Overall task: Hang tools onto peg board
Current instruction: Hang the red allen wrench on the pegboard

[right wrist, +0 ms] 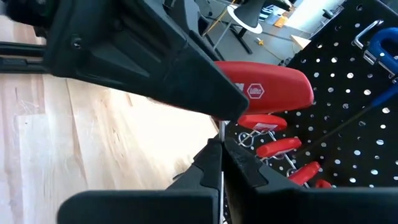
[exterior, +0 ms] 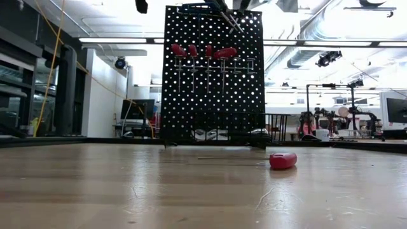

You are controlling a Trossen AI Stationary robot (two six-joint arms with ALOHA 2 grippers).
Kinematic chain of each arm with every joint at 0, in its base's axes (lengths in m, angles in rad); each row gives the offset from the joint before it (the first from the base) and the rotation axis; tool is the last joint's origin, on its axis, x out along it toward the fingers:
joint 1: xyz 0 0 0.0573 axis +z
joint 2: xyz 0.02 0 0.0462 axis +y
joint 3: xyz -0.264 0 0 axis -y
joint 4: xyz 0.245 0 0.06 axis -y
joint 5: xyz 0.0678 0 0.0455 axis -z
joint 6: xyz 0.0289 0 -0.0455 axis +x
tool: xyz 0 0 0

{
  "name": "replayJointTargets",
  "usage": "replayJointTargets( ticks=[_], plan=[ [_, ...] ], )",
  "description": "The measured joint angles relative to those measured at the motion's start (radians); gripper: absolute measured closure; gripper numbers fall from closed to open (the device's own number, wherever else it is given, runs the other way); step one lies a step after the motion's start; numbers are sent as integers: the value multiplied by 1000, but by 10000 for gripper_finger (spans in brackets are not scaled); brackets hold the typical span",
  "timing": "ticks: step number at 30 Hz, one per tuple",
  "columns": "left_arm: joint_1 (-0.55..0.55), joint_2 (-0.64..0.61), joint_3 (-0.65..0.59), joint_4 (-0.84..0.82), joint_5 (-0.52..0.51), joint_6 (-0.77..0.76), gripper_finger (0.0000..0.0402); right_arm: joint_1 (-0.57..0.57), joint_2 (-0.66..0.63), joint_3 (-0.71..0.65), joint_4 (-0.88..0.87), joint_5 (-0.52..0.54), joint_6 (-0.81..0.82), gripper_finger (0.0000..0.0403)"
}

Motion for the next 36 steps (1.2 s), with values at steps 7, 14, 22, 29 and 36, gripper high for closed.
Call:
replayJointTargets(
  ticks=[7,14,22,29,36],
  plan=[
    [2,-10,1,-66,23,-79,360,2,0,-1,-14,-9,17,396],
    [19,-77,10,-282,125,-104,360,3,-38,-1,-115,-71,87,314],
    [98,-78,220,-882,450,55,360,-4,-122,0,-225,-373,240,221],
    [109,64,447,-1079,483,334,360,-35,-128,0,-211,-564,179,214],
    [103,146,550,-1115,435,420,360,-47,-128,0,-149,-550,143,215]
  ],
)
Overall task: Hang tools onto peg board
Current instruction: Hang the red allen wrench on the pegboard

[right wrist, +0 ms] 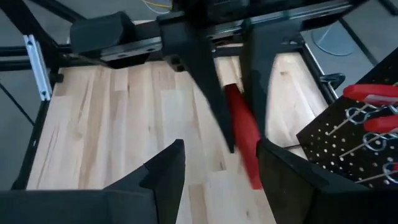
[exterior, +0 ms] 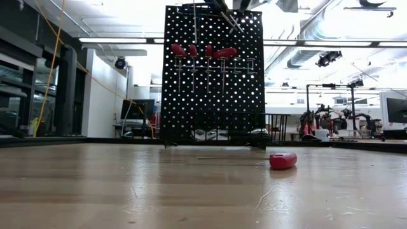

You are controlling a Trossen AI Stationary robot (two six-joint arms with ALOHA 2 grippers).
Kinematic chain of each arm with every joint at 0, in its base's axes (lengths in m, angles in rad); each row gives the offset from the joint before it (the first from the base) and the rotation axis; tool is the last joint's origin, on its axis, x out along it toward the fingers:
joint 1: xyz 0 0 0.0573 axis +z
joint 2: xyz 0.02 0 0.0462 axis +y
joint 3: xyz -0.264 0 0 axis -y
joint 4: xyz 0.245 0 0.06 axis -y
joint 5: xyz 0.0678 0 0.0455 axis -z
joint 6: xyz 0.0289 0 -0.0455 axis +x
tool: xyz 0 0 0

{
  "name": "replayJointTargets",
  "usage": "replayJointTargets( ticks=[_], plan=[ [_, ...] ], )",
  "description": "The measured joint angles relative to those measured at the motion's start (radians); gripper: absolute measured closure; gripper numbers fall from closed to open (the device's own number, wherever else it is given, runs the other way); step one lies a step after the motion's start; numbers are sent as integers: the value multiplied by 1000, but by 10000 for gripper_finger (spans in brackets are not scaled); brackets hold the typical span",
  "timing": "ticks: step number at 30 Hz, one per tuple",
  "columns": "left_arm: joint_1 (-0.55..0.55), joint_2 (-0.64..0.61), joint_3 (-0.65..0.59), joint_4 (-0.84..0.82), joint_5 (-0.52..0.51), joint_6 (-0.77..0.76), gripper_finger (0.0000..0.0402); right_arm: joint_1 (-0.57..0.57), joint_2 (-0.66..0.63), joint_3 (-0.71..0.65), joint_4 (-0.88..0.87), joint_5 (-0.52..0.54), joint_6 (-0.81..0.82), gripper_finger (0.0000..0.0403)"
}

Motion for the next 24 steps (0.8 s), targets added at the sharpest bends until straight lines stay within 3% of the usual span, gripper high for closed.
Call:
replayJointTargets(
  ticks=[10,17,24],
  plan=[
    [-23,15,8,57,5,59,360,-6,2,0,-27,21,-9,215],
    [-38,15,8,102,7,89,360,-20,2,0,-32,-29,-4,216],
    [-38,15,8,103,1,94,360,-21,2,0,-37,-44,-11,276]
  ],
)
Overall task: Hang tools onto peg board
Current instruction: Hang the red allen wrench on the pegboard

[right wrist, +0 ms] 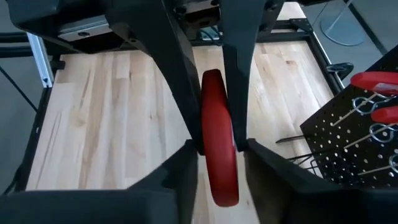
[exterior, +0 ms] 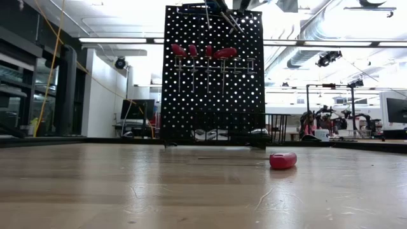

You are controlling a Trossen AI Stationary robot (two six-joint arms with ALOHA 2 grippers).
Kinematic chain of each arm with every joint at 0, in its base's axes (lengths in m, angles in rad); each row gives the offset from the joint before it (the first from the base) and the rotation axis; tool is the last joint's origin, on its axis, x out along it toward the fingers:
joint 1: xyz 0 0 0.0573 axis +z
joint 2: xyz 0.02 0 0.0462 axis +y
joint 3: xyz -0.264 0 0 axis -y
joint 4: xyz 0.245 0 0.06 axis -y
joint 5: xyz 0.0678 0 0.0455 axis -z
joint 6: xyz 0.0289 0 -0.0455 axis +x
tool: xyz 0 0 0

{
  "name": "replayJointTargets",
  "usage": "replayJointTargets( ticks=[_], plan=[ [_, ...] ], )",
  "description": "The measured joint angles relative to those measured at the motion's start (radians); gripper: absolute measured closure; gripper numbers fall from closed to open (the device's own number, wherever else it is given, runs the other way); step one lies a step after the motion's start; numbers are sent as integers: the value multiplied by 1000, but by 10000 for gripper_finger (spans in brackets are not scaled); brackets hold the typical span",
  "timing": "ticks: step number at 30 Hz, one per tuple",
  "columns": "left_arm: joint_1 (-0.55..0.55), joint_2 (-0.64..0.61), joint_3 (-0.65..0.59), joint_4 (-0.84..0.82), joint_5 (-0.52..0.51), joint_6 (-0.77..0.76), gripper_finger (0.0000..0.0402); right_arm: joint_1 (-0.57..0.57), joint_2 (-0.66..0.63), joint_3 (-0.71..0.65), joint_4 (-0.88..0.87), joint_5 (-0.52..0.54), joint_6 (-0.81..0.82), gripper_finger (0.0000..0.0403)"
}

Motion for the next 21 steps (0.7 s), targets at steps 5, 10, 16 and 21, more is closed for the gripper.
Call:
replayJointTargets(
  ticks=[5,10,16,21],
  plan=[
    [1,0,0,-8,-7,11,360,0,0,0,-9,9,-3,359],
    [1,-1,0,-10,7,-2,360,-3,0,0,-12,11,-22,371],
    [1,-4,0,-37,12,-67,281,-4,2,0,-22,17,-14,371],
    [2,-20,0,-146,11,-124,209,-5,3,0,-77,25,11,371]
  ],
)
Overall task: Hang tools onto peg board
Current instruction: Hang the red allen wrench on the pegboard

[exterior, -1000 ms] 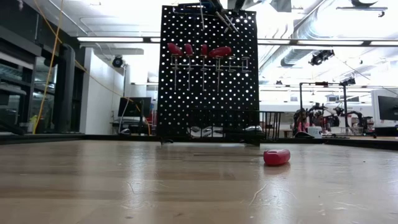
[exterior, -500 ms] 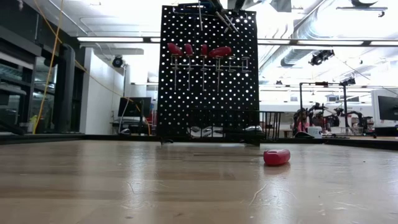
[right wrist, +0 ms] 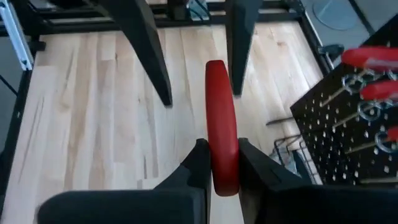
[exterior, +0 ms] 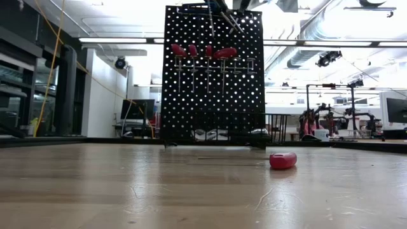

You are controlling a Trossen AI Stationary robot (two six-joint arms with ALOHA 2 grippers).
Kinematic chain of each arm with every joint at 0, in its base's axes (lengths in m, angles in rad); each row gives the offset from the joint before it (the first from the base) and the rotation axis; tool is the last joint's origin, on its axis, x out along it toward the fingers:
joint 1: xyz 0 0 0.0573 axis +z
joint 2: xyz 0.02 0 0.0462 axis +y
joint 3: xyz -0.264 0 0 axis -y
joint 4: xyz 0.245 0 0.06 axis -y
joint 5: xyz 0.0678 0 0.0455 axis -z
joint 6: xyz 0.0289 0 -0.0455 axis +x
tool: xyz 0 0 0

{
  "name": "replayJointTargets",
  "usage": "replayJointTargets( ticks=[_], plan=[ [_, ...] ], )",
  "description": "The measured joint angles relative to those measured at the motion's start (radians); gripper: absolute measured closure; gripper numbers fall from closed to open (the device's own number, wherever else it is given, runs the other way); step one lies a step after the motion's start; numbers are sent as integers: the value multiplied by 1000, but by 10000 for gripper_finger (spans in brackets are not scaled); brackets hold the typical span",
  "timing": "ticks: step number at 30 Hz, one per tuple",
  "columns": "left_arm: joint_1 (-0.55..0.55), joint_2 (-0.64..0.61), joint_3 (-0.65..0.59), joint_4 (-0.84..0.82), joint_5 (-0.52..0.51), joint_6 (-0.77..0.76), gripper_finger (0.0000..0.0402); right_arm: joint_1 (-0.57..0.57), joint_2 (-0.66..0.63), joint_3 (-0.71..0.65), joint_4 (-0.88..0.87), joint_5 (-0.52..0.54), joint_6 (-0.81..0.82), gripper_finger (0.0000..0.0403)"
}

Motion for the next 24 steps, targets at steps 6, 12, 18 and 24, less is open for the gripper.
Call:
replayJointTargets(
  ticks=[6,12,18,24],
  plan=[
    [-1,-31,-11,-162,1,-114,187,8,-17,0,-208,120,155,371],
    [-1,-146,-218,-15,-46,-251,185,22,-103,-18,-435,392,523,371],
    [-4,-286,-441,225,-110,-455,184,39,-263,-262,-334,739,987,371],
    [-5,-323,-481,293,-146,-485,184,-12,-289,-477,55,792,955,371]
  ],
)
